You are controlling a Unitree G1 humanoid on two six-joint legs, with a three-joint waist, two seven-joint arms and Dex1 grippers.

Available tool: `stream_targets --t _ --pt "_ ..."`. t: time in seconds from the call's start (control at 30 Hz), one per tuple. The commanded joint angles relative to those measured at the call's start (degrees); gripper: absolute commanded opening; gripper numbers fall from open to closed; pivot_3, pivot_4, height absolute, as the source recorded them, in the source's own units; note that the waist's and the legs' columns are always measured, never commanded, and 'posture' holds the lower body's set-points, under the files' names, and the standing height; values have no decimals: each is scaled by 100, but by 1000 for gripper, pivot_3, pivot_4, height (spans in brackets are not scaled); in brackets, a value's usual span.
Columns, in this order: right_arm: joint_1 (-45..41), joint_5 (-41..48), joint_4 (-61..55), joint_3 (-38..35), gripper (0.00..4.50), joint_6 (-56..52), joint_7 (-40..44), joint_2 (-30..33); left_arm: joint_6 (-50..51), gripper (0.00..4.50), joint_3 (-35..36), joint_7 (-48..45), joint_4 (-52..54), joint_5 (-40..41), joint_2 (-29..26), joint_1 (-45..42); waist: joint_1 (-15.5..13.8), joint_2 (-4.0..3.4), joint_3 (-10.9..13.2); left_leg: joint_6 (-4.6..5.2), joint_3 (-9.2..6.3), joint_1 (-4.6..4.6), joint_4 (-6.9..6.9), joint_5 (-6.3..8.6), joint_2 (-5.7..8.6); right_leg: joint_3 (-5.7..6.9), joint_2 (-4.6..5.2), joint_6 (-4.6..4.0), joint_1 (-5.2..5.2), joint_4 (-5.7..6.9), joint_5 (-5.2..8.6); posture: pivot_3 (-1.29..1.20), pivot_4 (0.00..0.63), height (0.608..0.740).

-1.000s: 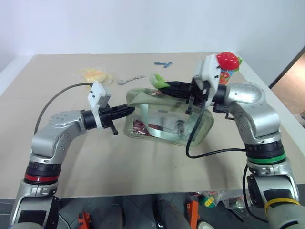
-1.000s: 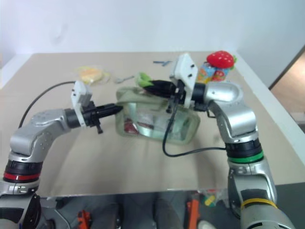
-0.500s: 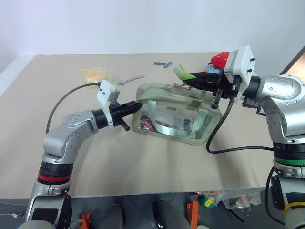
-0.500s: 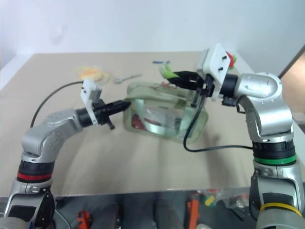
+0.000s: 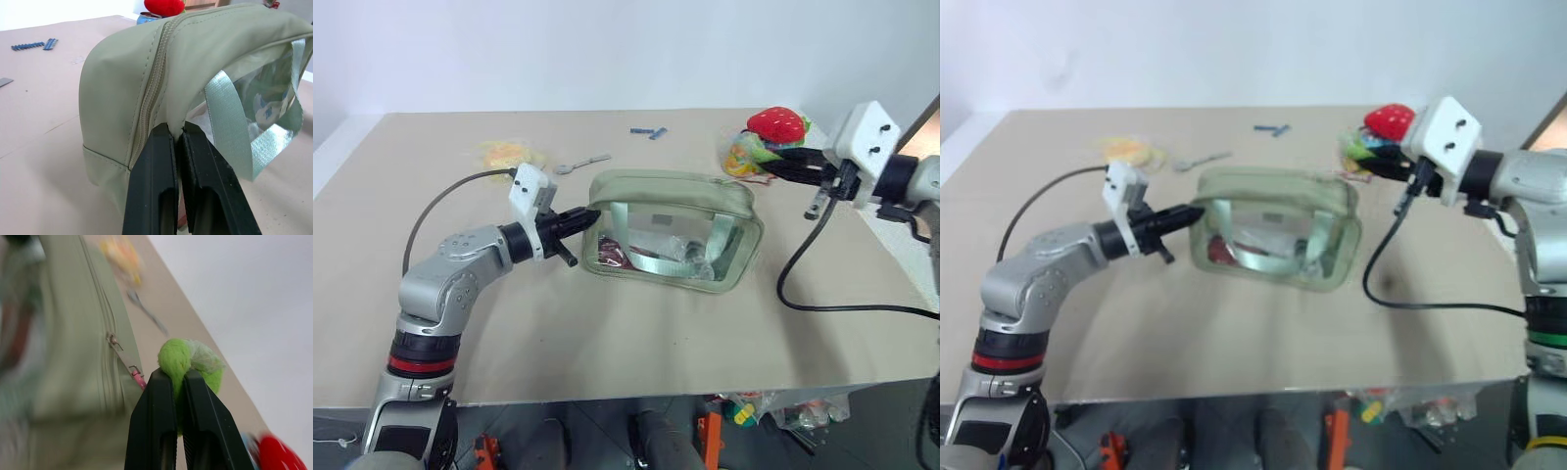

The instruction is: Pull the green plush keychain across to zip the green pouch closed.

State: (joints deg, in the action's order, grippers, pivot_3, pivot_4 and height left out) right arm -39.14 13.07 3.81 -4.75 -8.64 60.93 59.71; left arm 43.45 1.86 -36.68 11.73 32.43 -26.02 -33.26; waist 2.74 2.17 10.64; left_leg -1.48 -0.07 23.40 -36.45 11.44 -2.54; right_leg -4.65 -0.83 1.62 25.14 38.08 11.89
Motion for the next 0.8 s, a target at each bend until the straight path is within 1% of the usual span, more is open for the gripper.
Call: stream_targets --t 0.03,0.1,0.17,0.4,0.57,0.7,0.8 --pt "280 -395 169 -120 32 314 108 425 -179 0 129 22 218 -71 -119 -33 2 0 0 0 1 0 0 0 0 -2 0 0 0 0 0 0 150 740" --pt "577 -642 190 -10 32 563 197 607 -206 0 105 36 234 -103 -126 -27 13 -1 0 0 7 -2 1 0 -1 -8 -1 1 2 0 -1 0 150 740" --pt "800 -765 125 56 32 684 220 633 -228 0 92 63 240 -136 -105 -30 12 -1 0 0 9 -6 2 0 -1 -10 -1 2 1 1 -1 0 150 740" --pt "1298 -1092 -363 508 32 630 50 252 -260 0 38 144 254 -222 -5 -94 22 0 0 -2 13 -11 -4 -1 -1 -15 -2 11 -4 2 -8 0 150 740" --pt "1487 -1478 -305 880 32 921 -162 -114 -353 0 -42 155 228 -353 7 -128 20 0 0 -3 14 -10 -6 -2 1 -19 -1 15 -4 1 -10 0 150 740" --pt "1451 -1521 -102 836 32 1032 -323 -266 -288 0 -167 39 257 -362 -81 -69 16 0 0 -3 14 -11 -6 -2 1 -18 -1 15 -4 1 -10 0 150 740" --pt "1370 -1126 -23 565 32 604 -406 -484 -228 0 -167 24 300 -324 -108 -30 19 1 0 -3 14 -13 -8 -2 1 -18 -1 16 -8 1 -11 0 150 740"
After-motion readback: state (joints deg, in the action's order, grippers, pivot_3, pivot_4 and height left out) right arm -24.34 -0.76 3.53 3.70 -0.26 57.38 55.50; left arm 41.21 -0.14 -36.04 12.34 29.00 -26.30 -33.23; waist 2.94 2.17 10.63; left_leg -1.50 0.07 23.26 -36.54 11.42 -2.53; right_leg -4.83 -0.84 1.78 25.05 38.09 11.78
